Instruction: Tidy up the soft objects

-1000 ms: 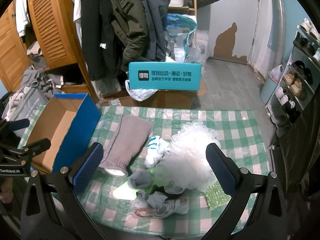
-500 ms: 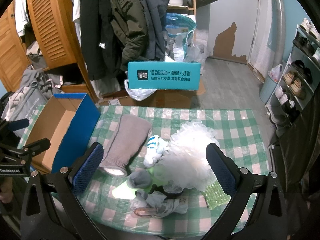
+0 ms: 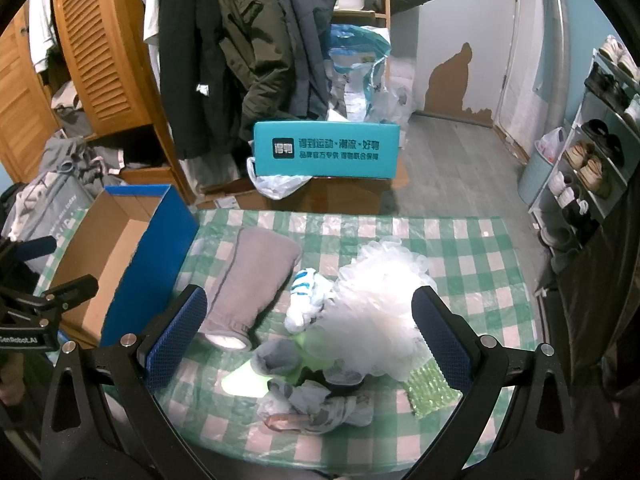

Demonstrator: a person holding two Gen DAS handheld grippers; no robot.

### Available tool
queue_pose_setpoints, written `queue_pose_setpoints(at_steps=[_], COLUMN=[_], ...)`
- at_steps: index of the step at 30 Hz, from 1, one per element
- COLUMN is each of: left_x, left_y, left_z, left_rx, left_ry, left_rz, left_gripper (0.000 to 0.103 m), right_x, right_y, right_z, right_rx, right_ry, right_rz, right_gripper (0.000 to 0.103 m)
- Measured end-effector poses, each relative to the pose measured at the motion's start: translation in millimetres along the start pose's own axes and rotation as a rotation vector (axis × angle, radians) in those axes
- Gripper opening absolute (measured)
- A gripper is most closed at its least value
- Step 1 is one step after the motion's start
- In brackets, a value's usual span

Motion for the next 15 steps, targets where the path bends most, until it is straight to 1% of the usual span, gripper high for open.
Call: queue_pose_setpoints(at_steps=[11,15], left_x=[-1.7,-9.4], left_y=[-0.1,-1.6], left_z=[-1.5,-13.2], left_rx=[0.002,-0.002], left_ry=[0.008,0.036], left_rz=[0.0,0.004], left_gripper=[0.102,0.102], right_x=[-1.3,-2.7], right_y=[-1.9,-10.3], right_z=[-3.3,-10.2], right_rx=[-0.01,-0.036], right_ry=[0.007,0.024], right_rz=[0.002,-0.008], right_gripper=[0.101,0.101])
Point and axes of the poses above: each gripper's, at about its wrist camera, not at the fingertips, and z roughly against the way its jaws point, y to its left, x to its top, the point moved 4 cm from there along -z, roughly the way its jaws point, and after that the axes turned 11 degrees about -z, right-handed, at the moved point
